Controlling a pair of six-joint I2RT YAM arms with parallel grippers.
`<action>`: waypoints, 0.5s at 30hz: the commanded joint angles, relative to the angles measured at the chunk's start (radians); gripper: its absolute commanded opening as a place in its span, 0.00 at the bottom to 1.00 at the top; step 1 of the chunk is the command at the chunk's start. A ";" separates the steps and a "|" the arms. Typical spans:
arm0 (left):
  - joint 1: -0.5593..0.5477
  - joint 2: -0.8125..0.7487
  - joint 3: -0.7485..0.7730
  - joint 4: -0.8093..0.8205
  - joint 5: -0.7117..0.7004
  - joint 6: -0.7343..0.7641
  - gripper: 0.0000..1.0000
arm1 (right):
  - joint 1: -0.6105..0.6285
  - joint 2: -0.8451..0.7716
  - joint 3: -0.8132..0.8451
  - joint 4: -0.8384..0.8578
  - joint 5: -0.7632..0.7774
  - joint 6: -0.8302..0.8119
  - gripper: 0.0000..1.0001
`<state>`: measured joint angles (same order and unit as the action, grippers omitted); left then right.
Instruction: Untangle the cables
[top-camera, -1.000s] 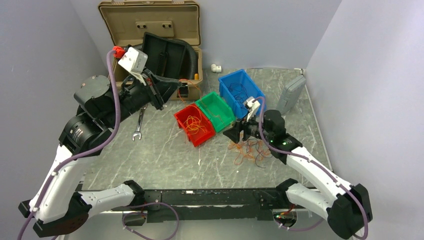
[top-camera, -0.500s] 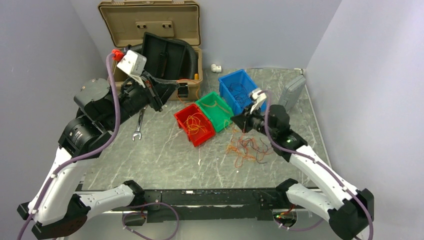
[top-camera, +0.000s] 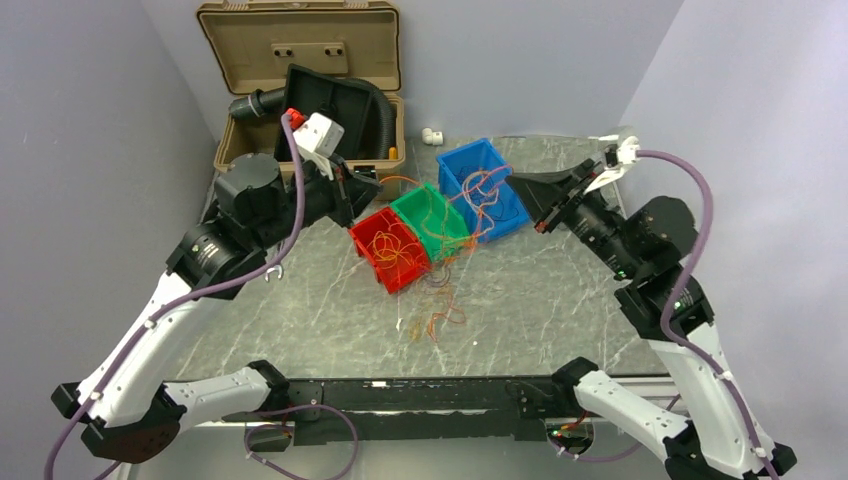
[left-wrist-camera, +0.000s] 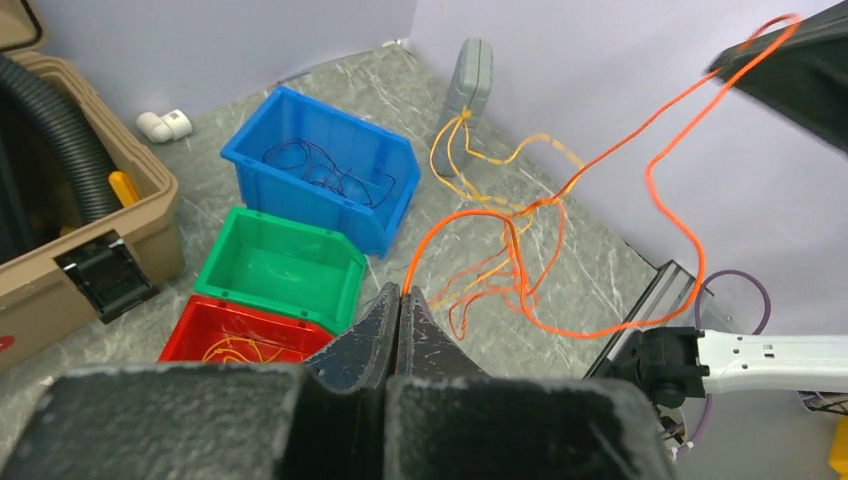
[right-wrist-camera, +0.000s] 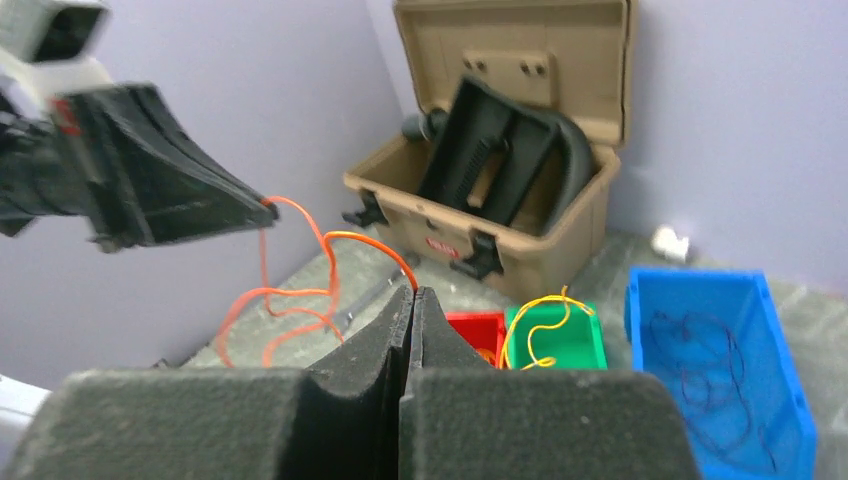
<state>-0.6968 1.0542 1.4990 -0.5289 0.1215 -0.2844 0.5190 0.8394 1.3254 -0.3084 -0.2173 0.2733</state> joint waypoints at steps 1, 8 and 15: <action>0.002 0.010 -0.014 0.080 0.065 -0.021 0.00 | 0.004 0.043 -0.144 -0.121 0.136 0.086 0.00; 0.003 0.029 -0.019 0.091 0.111 -0.027 0.00 | 0.003 0.064 0.108 -0.290 0.251 0.021 0.00; 0.002 0.053 -0.059 0.181 0.218 -0.088 0.00 | 0.001 0.073 0.222 -0.318 0.166 0.026 0.00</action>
<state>-0.6968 1.0927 1.4586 -0.4423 0.2535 -0.3275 0.5205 0.9562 1.5780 -0.6300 -0.0185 0.2977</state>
